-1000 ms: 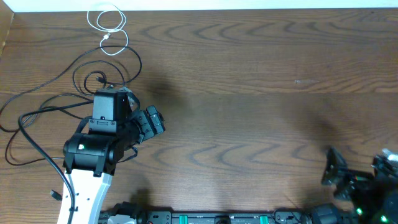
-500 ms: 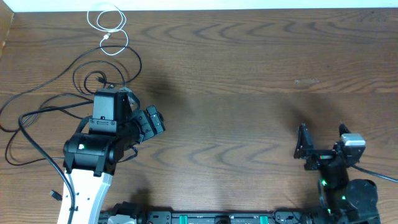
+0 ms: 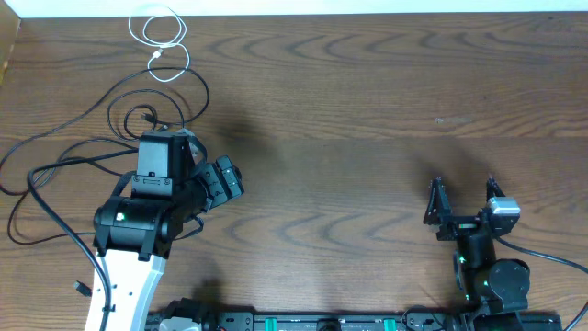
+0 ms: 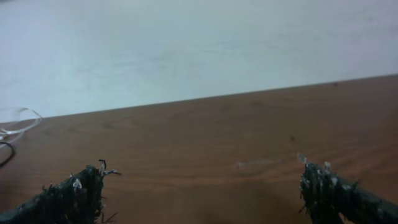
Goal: Untangle cables
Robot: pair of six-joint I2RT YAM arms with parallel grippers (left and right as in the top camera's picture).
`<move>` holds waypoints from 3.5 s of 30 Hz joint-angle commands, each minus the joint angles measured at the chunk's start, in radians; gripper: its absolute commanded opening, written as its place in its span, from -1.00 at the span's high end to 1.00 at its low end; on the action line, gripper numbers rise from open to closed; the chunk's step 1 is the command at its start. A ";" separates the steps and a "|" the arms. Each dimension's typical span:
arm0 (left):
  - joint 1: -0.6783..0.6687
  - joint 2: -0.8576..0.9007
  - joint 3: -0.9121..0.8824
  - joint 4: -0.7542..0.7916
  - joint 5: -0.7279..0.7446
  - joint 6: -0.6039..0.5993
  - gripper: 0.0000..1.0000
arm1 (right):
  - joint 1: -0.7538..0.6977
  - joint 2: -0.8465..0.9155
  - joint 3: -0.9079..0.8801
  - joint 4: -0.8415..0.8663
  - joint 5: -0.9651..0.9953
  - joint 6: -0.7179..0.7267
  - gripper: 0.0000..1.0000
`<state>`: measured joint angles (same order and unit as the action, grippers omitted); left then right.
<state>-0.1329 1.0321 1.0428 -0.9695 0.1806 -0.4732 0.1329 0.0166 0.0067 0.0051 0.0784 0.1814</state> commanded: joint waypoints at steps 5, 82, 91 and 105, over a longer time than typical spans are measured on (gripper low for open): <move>-0.002 0.000 0.005 -0.002 -0.010 0.009 -0.85 | -0.042 -0.011 -0.001 -0.035 0.006 -0.023 -0.99; -0.004 -0.371 -0.366 0.338 -0.017 0.235 -0.85 | -0.062 -0.005 -0.001 -0.077 -0.032 -0.198 -0.98; -0.003 -0.613 -0.511 0.393 -0.023 0.447 -0.96 | -0.062 -0.005 -0.001 -0.077 -0.032 -0.198 -0.98; 0.012 -0.888 -0.765 0.592 -0.044 0.447 -0.96 | -0.062 -0.005 -0.001 -0.077 -0.032 -0.198 -0.99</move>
<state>-0.1295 0.1703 0.3130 -0.4072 0.1505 -0.0467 0.0769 0.0128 0.0067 -0.0673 0.0479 -0.0086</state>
